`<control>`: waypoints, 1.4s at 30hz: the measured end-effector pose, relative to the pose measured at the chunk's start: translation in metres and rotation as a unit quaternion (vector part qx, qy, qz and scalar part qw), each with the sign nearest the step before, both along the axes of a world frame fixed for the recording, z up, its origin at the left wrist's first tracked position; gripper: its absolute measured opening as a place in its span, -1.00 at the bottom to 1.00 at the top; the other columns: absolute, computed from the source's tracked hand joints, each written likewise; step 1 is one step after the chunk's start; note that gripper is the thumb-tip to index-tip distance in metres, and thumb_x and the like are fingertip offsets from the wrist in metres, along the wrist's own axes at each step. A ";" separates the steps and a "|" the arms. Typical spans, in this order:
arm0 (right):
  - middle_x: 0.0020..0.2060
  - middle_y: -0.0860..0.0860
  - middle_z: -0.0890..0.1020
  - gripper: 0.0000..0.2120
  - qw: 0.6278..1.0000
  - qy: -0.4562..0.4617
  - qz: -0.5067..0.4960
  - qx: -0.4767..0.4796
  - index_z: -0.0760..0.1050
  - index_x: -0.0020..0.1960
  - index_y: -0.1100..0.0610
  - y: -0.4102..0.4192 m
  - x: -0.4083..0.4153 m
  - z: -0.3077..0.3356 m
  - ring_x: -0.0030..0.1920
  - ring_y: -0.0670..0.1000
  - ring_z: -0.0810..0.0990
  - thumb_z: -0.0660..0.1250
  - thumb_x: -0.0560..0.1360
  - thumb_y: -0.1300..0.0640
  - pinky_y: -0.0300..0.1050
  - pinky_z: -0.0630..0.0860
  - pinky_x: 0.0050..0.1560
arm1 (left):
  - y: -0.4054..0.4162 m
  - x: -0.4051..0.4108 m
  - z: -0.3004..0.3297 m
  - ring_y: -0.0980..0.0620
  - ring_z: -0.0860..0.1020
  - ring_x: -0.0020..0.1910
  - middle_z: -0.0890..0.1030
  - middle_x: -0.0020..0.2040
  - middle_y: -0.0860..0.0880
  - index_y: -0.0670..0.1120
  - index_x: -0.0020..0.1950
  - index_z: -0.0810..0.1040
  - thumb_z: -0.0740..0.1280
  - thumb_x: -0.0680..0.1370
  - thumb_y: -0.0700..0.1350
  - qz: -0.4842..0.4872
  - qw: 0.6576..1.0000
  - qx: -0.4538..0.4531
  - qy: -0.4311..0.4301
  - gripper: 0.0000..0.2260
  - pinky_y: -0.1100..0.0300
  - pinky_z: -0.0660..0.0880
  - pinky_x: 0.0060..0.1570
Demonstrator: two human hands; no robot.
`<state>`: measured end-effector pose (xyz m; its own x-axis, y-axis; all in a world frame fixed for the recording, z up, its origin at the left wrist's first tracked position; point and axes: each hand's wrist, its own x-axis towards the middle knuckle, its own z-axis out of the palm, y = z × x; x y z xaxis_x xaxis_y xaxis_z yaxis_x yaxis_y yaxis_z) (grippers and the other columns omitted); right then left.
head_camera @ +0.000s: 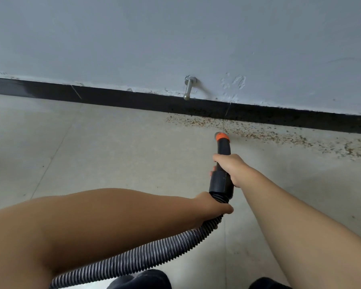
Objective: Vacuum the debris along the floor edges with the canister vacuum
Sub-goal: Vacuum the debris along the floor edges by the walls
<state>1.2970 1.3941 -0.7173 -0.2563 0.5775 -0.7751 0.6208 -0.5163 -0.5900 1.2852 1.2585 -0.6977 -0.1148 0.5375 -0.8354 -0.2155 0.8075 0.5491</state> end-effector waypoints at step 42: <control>-0.33 0.14 0.55 -0.77 1.000 0.011 0.022 0.008 0.39 0.13 0.25 0.017 -0.014 0.004 -0.41 0.11 0.57 0.32 0.50 0.25 -0.13 0.51 -0.40 | 0.019 -0.006 -0.002 0.02 0.45 -0.43 0.47 -0.31 -0.07 -0.17 0.02 0.43 0.38 0.50 -0.14 0.033 0.999 0.000 0.010 -0.80 0.20 0.47 -0.35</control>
